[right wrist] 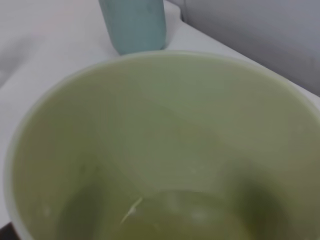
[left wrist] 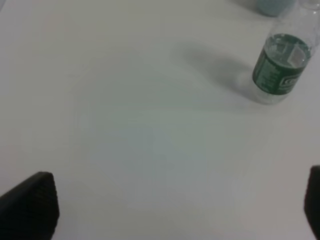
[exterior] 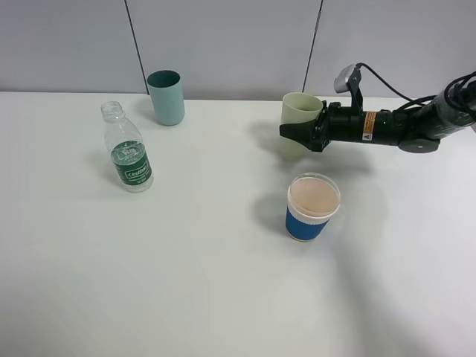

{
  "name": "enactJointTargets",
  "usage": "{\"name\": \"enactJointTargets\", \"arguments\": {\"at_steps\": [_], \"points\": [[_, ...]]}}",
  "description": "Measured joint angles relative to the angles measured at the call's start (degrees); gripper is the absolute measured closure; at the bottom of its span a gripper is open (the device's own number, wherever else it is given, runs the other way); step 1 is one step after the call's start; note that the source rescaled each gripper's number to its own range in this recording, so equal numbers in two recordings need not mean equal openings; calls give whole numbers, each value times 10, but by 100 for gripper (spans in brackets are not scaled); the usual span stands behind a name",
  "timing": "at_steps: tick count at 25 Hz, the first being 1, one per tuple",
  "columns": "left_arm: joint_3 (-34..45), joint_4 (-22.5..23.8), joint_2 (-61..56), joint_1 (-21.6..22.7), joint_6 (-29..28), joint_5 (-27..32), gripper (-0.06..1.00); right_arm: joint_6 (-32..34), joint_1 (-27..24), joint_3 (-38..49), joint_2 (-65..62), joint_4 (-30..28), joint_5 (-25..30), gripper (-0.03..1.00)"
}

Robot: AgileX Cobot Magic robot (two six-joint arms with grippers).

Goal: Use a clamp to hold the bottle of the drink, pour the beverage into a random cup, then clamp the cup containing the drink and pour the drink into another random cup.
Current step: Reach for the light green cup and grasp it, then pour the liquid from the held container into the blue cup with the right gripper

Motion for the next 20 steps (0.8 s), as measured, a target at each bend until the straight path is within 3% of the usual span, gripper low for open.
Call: {"name": "enactJointTargets", "arguments": {"at_steps": [7,20], "points": [[0,0,0,0,0,0,-5,0,0,0,-37,-75,35,95],[0,0,0,0,0,0,-5,1,-1,0,-122,-149,16,95]]}}
